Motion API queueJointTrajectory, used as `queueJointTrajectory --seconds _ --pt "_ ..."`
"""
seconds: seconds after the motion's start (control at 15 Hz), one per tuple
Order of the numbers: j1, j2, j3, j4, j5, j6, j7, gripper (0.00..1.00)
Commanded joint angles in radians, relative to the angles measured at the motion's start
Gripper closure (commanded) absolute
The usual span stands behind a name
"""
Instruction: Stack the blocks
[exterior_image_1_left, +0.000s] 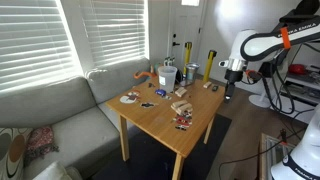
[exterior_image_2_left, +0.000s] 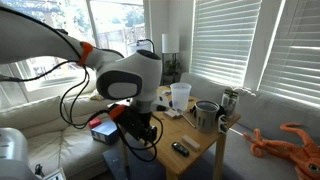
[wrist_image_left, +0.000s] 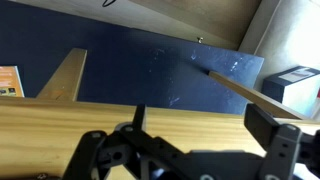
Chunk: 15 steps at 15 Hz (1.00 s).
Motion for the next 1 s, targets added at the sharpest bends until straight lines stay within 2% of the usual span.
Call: queueJointTrajectory --seconds 0.0,0.2,0.33,0.53,0.67,0.73,0.93 --pt "-0.032 0.005 0.03 0.001 0.015 -0.002 -0.013 0.0" --pt "-0.032 0.005 0.03 0.001 0.015 -0.002 -0.013 0.0" --pt "-0.024 0.031 0.045 0.02 0.05 0.06 0.043 0.0" --pt "-0.015 0.059 0.106 0.065 0.063 0.148 0.138 0.0" --pt "-0.031 0.092 0.178 0.114 0.026 0.195 0.286 0.0" --pt "-0.024 0.13 0.198 0.173 0.036 0.13 0.344 0.0" --pt "-0.02 0.214 0.257 0.288 0.042 0.035 0.496 0.0"
